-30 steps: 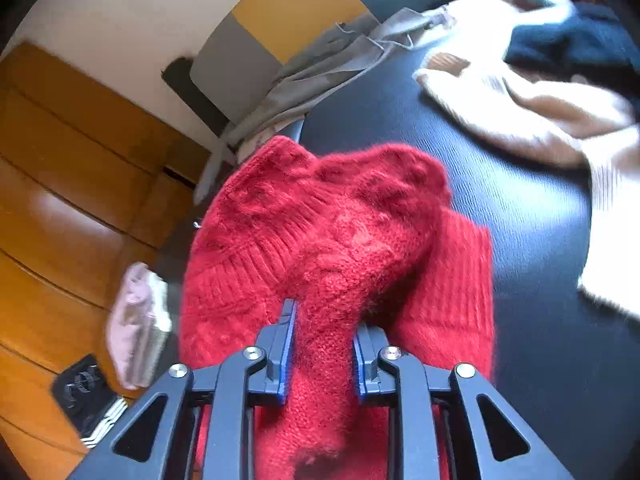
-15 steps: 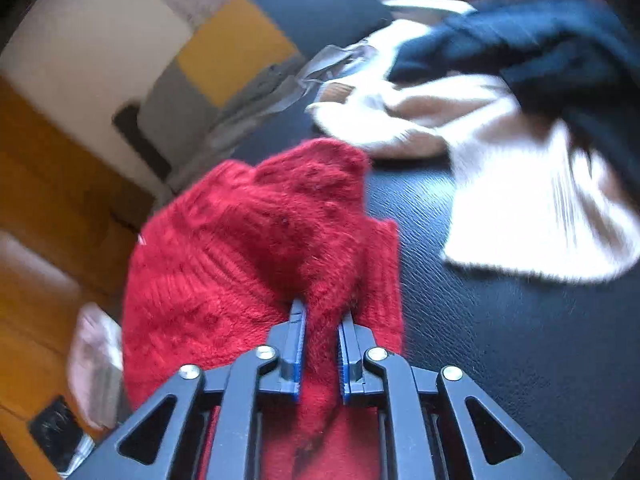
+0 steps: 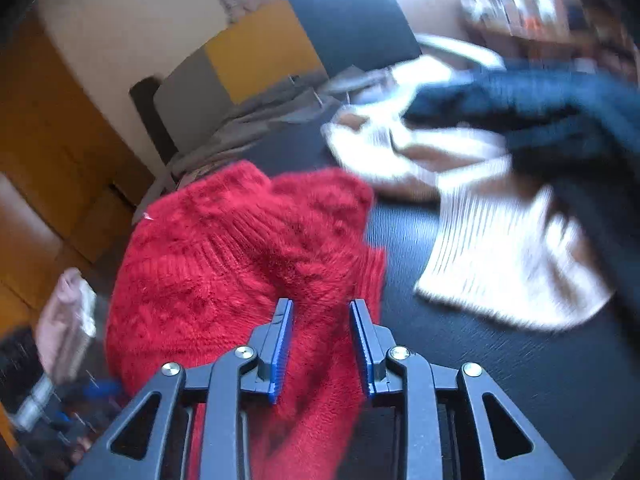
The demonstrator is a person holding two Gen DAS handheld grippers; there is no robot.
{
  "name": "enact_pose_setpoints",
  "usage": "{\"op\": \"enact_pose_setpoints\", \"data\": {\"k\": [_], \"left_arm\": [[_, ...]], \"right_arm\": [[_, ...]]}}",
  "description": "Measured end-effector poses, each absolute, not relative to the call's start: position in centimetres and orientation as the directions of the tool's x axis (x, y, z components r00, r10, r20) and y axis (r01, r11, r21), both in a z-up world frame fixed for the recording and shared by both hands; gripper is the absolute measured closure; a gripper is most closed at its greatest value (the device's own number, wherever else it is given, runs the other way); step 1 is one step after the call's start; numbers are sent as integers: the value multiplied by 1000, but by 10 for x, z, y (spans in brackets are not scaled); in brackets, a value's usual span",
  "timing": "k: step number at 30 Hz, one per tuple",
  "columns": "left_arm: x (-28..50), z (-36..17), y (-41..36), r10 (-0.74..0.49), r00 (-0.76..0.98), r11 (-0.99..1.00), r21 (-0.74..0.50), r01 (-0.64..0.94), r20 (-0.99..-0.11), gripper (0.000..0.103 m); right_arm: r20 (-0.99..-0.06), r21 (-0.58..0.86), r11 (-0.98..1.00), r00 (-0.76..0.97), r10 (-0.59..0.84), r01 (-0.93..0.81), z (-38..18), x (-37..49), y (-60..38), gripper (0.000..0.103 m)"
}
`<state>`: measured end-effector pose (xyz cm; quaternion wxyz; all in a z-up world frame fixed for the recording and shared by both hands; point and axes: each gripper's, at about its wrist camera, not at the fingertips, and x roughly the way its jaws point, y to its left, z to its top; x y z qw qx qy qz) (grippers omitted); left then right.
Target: Fold clothes
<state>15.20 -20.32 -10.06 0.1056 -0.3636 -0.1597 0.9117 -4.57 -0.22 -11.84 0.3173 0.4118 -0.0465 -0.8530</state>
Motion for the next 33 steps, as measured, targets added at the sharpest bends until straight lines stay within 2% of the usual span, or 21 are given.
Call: {"op": "enact_pose_setpoints", "data": {"k": [6,10,13,15,16,18,25,33], "left_arm": [[107,-69,-231,265,-769,-944,-318,-85,-581,67],[50,-71,-240,264,-735,-949,-304,-82,-625,67],[24,-84,-235,297,-695,-943,-314,-107,-655,67],[20,-96,-220,292,-656,-953,-268,-139,-696,67],[17,-106,-209,252,-640,-967,-217,-136,-726,67],[13,-114,-202,208,-655,-977,-185,-106,-727,66],[4,-120,-205,169,-660,-977,-212,-15,-732,66],[4,-118,-201,120,-681,-983,-182,19,-722,65]], "right_arm": [[-614,229,-690,-448,-650,687,-70,-13,-34,73],[-685,119,-650,-412,-601,751,-87,11,-70,73],[-690,69,-675,-453,-565,735,-116,27,-56,72],[-689,38,-693,-484,-540,720,-136,38,-44,73],[-677,56,-699,-487,-551,713,-141,39,-38,72],[-646,114,-706,-488,-587,699,-147,39,-25,72],[-592,150,-695,-500,-633,703,-153,38,-17,72],[-604,143,-707,-505,-616,692,-148,43,-20,72]]}}
